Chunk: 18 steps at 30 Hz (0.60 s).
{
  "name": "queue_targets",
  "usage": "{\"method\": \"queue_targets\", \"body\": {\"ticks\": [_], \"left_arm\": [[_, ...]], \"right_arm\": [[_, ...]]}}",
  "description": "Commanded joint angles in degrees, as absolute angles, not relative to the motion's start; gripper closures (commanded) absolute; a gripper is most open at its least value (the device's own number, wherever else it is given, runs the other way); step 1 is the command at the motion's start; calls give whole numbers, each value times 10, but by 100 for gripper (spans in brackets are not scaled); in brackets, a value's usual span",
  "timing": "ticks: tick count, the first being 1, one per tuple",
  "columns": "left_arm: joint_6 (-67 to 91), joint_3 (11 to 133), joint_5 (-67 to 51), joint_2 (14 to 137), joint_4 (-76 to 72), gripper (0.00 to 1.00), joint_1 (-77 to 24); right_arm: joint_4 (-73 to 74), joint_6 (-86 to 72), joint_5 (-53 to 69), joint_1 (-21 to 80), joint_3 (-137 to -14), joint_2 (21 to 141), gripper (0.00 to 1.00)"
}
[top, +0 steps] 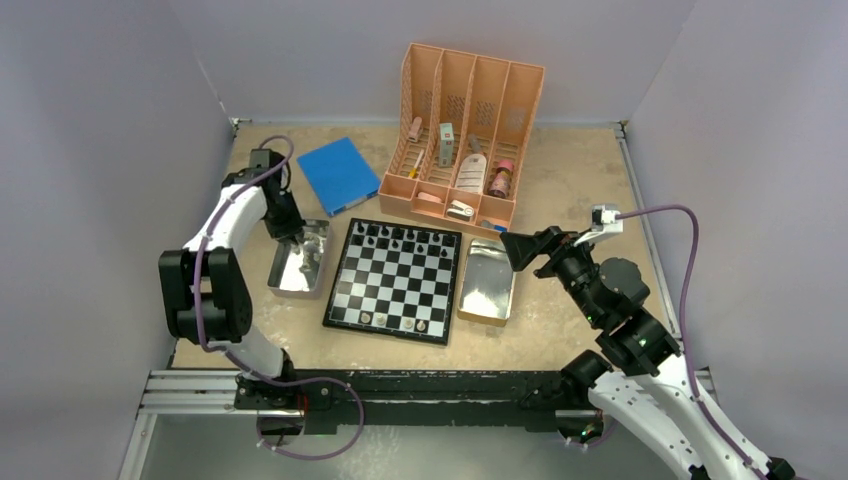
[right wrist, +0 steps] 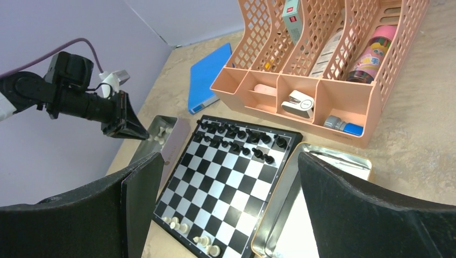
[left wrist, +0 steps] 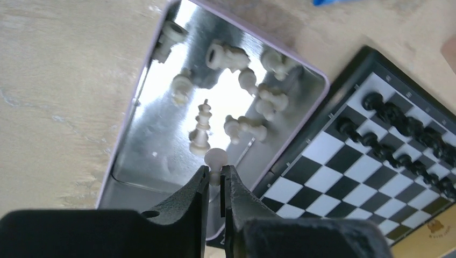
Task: Set up the chess pieces on the board
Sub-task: Pick up the chess piece from the storage box.
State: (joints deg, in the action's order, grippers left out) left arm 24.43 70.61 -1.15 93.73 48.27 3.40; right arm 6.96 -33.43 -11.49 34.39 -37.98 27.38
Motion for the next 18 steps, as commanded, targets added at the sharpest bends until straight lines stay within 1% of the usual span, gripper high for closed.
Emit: {"method": "queue_targets", "body": {"ticks": [1,5,13,18], "left_arm": [[243,724,-28,896,503,94,5],[258,729,-1,875,526,94,-55],[286,712,-22,842,547,93,-132],[324,693,-4,834,569,93,-210]], "right_arm": [[44,-331,-136,345,-390,280,3],[42,-335,-141,345,-388,284,3],[43,-332,-142,345,-391,296,3],[40,-328,-143,346,-394,307,3]]}}
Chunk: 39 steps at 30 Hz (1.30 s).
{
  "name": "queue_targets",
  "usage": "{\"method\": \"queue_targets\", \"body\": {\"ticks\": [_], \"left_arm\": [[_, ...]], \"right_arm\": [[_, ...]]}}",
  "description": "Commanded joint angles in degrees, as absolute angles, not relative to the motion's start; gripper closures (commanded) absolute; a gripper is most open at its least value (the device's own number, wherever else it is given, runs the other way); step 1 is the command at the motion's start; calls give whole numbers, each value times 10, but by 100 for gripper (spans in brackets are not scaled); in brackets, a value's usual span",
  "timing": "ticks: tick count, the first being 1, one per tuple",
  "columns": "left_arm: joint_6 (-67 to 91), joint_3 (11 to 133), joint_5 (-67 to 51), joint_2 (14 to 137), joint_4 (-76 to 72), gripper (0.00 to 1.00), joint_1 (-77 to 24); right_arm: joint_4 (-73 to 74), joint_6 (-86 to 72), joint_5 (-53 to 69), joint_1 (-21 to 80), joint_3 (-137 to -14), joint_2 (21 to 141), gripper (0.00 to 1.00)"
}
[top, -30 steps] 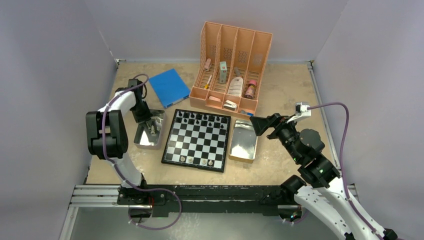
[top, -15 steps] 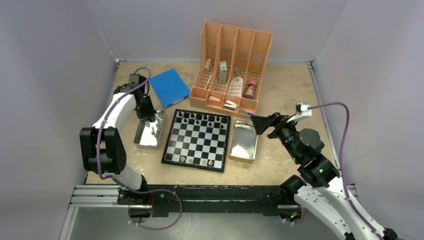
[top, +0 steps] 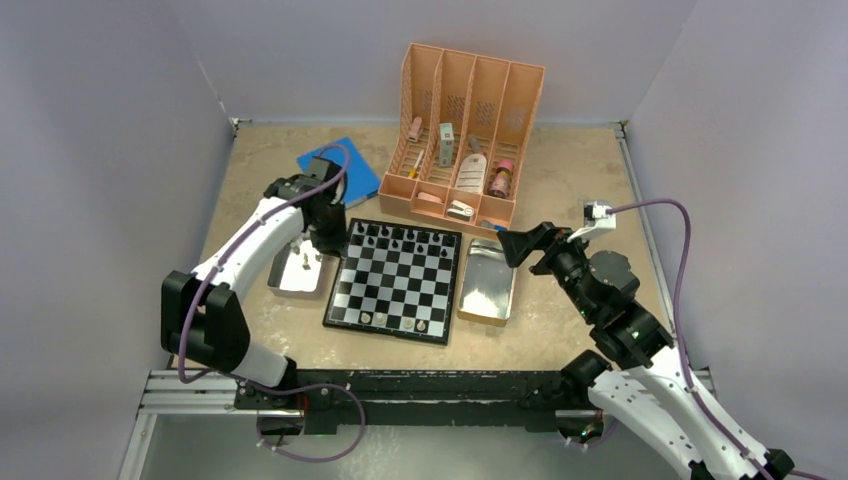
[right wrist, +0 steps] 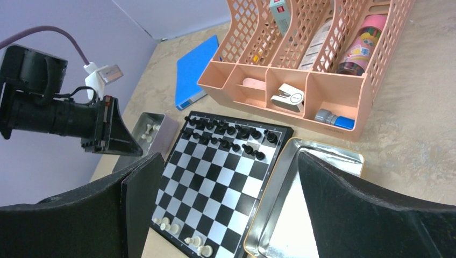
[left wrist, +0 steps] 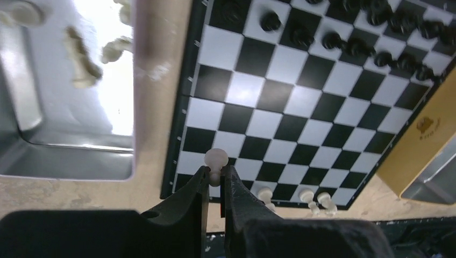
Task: Set up the chess pieces on the board
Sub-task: Pick up the chess piece from the storage box, then place the chess piece on the chessboard.
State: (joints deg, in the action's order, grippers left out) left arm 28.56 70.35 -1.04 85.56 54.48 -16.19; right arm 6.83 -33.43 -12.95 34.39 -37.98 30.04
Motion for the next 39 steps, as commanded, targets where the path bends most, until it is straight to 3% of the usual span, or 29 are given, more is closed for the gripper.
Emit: {"method": "queue_targets", "body": {"ticks": [1,7,39], "left_arm": [[332,690,-3,834,573,93,-222],[361,658,-1,829,570,92,-263],[394,574,68,896,542,91,-259]], "right_arm": [[42,-329,-144,345,-393,309,3],[39,-328,-143,345,-391,312,3],[42,-324,-128,345,-392,303,3]]}}
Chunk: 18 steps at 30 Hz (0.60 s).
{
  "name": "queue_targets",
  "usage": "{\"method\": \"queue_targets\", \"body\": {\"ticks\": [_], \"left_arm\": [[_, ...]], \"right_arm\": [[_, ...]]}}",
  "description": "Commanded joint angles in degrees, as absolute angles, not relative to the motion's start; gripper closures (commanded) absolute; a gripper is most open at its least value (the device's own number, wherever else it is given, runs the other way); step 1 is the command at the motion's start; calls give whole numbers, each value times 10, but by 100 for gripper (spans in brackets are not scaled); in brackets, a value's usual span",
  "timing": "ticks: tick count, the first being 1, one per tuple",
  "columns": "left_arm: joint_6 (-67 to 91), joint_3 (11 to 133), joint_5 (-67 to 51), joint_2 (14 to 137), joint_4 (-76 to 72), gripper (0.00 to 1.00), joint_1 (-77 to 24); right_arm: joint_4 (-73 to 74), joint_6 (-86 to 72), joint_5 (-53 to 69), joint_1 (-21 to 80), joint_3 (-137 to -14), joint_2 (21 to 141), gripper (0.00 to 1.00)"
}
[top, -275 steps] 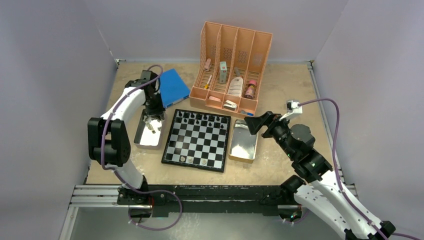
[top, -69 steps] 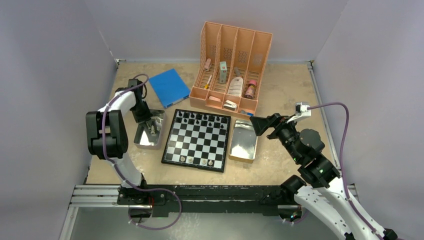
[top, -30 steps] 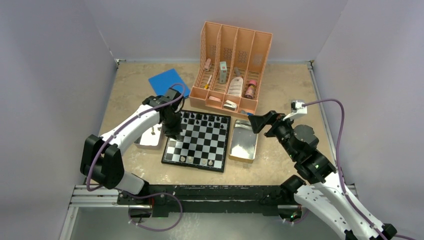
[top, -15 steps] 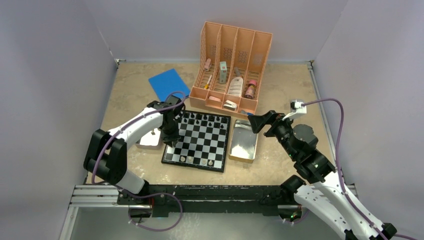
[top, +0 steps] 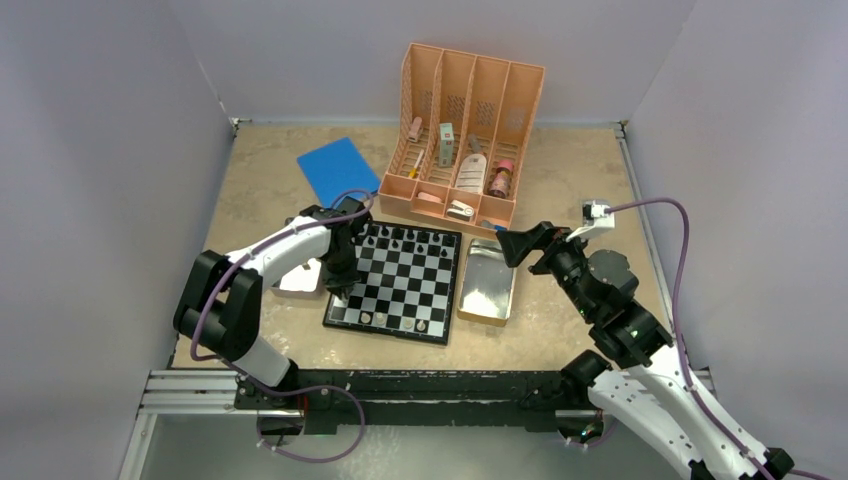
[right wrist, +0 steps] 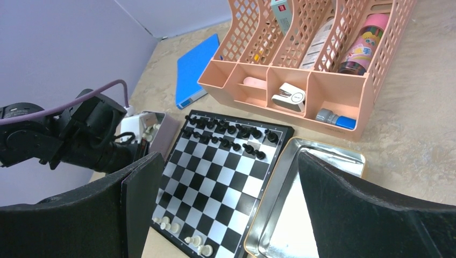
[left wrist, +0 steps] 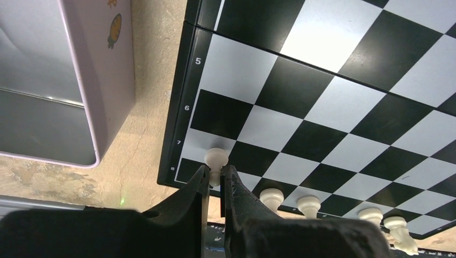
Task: Set up the chess pieces on the board
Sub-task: Place the chess piece on the chessboard.
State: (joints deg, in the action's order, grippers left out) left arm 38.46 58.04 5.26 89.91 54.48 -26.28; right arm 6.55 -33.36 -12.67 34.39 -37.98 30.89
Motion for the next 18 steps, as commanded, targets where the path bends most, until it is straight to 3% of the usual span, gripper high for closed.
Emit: {"method": "queue_targets", "body": {"ticks": [1,18], "left_arm": [[394,573,67,897,542,91,-258],[392,573,58,904,544,90,-258]], "right_arm": [[43,-324,-127,345,-392,303,3],[41,-325,-127,345,-390,303,3]]}}
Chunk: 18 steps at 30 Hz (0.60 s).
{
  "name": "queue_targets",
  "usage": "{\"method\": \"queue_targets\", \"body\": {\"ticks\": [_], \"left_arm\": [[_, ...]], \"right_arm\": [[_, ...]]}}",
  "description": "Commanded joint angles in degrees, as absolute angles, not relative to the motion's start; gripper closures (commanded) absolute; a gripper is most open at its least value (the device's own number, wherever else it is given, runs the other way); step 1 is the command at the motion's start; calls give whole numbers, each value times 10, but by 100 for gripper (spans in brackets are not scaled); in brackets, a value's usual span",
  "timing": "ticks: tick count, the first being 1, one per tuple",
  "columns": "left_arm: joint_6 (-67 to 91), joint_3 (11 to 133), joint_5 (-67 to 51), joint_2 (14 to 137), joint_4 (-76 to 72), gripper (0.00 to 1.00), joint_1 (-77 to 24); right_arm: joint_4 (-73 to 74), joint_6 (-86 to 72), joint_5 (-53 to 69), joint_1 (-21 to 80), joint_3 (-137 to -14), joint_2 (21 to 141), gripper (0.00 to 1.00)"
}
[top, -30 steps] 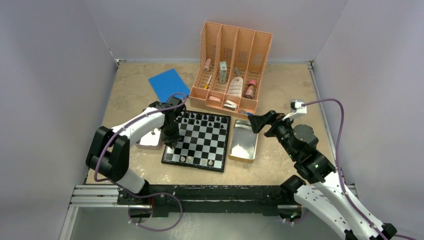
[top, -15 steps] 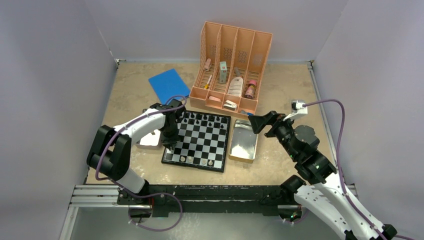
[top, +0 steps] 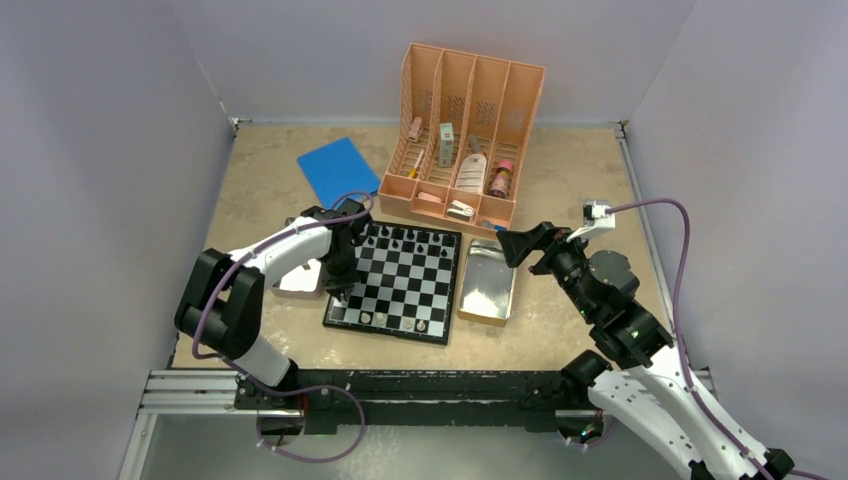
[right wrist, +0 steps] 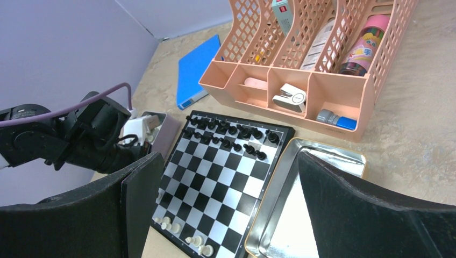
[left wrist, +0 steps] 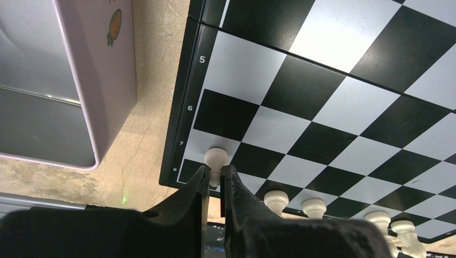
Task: Set up the chess pieces on the board
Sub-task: Place the chess piece on the chessboard.
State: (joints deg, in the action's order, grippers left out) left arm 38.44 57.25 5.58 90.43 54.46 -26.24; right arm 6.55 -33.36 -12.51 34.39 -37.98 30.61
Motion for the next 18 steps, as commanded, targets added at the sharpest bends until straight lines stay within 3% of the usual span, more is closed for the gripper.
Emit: {"method": "queue_targets", "body": {"ticks": [1,10,18], "left_arm": [[392,574,59,904,546,90,-258],[392,576,61,911,548,88,-258],[387,584,64,911,554,80,-259]], "right_arm": [[41,-325,-127,345,-390,303,3],[39,-325,-127,346,-388,303,3],[38,-327,-127,346,-387,300,3]]}}
